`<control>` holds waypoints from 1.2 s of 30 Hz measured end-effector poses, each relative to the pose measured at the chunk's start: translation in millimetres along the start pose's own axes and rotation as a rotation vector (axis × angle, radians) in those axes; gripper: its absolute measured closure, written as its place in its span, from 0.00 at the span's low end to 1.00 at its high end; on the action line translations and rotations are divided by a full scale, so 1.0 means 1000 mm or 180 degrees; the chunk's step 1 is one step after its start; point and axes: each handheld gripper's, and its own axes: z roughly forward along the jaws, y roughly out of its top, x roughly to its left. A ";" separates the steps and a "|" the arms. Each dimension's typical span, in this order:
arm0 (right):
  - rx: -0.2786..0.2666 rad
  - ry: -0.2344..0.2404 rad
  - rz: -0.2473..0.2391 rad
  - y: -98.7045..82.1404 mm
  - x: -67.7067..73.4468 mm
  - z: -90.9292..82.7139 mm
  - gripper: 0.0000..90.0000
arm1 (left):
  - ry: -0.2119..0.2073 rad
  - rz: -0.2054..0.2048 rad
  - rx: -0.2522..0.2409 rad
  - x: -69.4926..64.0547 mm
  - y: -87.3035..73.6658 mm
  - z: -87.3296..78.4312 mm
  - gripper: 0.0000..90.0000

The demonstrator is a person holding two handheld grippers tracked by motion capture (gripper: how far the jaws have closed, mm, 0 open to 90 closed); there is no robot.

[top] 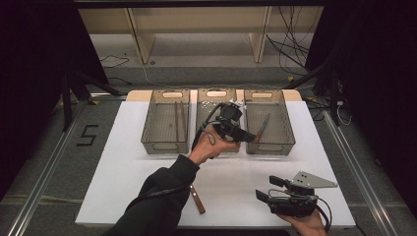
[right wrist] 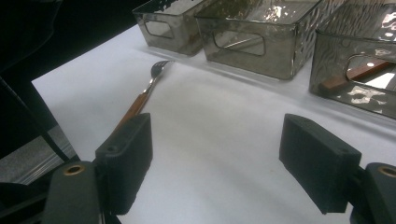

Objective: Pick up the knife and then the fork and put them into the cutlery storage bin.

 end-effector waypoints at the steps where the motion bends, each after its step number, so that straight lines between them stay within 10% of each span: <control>1: 0.0003 -0.0005 0.0007 0.000 0.000 0.000 0.29 | -0.0006 0.0007 0.0005 -0.001 -0.005 -0.002 0.27; 16: 0.0027 0.0005 -0.0007 0.000 0.001 0.003 0.29 | -0.0062 -0.0020 0.0173 -0.002 -0.078 -0.011 0.27; 36: 0.0045 -0.0002 -0.0003 0.000 0.001 0.004 0.29 | -0.0025 0.0111 0.0419 0.000 -0.129 -0.013 0.48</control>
